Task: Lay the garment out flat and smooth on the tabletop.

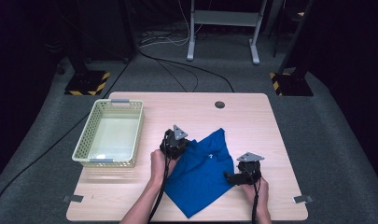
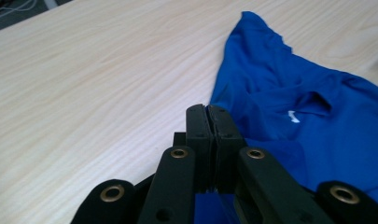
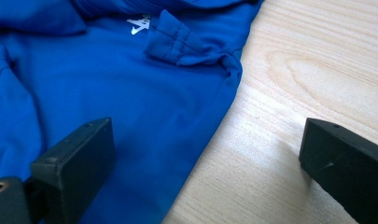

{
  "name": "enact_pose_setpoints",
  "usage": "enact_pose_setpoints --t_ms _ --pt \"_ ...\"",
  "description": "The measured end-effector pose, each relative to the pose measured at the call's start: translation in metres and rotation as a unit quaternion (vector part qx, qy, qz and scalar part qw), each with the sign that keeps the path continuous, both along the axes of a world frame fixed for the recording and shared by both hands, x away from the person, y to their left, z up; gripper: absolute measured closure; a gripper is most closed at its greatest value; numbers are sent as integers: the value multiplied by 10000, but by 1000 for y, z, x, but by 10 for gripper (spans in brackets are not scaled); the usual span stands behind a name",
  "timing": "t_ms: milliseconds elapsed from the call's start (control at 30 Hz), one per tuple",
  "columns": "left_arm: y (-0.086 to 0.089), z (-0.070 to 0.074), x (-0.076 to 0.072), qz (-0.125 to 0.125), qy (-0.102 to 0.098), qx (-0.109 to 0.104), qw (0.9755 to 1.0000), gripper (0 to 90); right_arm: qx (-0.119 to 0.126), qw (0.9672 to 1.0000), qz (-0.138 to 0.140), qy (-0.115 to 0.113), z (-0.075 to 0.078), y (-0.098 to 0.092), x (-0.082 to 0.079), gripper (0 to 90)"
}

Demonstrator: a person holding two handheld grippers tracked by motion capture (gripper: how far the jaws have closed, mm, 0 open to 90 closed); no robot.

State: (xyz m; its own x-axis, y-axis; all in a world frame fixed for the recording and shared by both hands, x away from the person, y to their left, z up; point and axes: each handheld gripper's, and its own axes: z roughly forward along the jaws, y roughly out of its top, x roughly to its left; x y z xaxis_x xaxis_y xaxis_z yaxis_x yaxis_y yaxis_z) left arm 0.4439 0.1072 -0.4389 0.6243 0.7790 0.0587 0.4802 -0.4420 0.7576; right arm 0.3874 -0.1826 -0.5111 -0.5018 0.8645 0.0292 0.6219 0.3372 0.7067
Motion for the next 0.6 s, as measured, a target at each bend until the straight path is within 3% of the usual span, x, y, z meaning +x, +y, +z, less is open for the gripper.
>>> enact_pose_setpoints --t_ms 167,300,600 --pt "2 0 8 47 21 98 9999 877 2 10000 -4 -1 0 0 0 30" --pt "4 1 13 96 93 33 9999 877 1 10000 -3 -3 0 0 0 30" --pt "8 12 24 174 -3 119 9998 877 -1 10000 -4 -2 0 0 0 30"
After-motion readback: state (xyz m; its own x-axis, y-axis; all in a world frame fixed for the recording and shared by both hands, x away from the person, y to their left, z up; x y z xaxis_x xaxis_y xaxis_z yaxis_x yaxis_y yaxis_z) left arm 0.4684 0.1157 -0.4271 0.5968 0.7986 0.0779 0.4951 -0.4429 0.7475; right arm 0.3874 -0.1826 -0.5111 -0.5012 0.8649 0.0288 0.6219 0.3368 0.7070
